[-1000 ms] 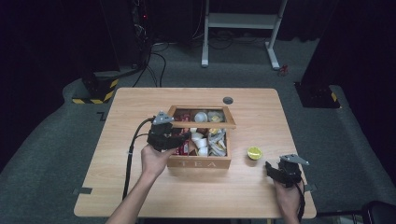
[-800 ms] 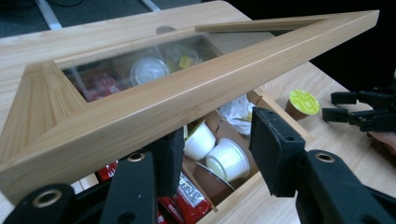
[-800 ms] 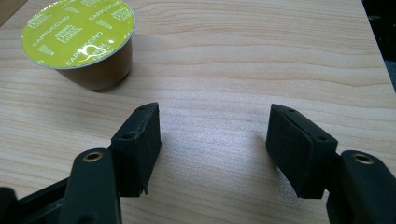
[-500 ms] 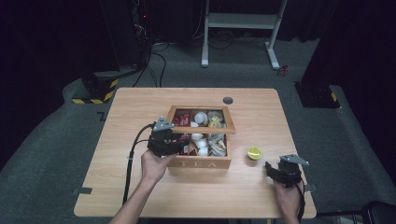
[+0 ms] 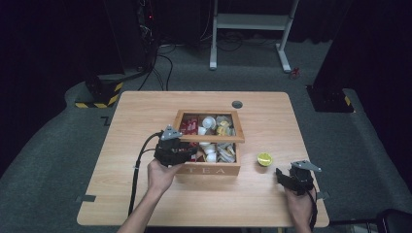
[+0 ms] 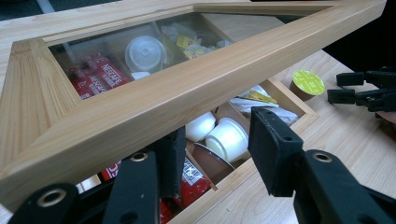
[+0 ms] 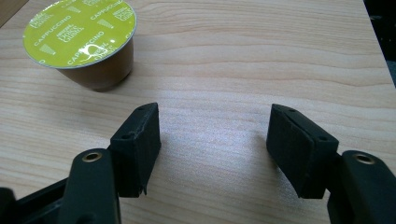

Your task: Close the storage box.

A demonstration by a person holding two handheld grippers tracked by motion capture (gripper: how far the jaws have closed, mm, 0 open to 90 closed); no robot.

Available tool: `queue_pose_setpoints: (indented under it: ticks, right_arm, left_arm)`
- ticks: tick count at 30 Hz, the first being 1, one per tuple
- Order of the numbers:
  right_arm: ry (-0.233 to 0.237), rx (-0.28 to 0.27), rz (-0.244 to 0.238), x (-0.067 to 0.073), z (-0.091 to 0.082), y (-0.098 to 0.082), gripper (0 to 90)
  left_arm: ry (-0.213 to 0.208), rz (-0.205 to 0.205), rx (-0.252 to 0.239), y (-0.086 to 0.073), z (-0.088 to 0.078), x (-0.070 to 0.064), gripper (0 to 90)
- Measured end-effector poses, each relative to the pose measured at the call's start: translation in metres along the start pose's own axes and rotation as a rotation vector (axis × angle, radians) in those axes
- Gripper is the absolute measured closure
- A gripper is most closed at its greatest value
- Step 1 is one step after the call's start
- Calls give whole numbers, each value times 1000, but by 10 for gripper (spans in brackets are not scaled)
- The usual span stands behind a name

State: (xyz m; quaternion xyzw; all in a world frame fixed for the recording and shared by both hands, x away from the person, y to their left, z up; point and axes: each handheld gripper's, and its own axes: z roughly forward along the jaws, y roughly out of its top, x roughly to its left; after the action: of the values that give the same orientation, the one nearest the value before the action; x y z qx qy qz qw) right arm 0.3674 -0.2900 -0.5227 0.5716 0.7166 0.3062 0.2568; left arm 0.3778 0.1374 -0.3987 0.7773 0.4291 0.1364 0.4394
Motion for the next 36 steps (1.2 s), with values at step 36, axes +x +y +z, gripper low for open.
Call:
queue_pose_setpoints:
  ticks: [36]
  right_arm:
    - [5, 4, -2, 0, 0, 0, 349]
  left_arm:
    - [-5, -5, 44, -41, 13, -5, 595]
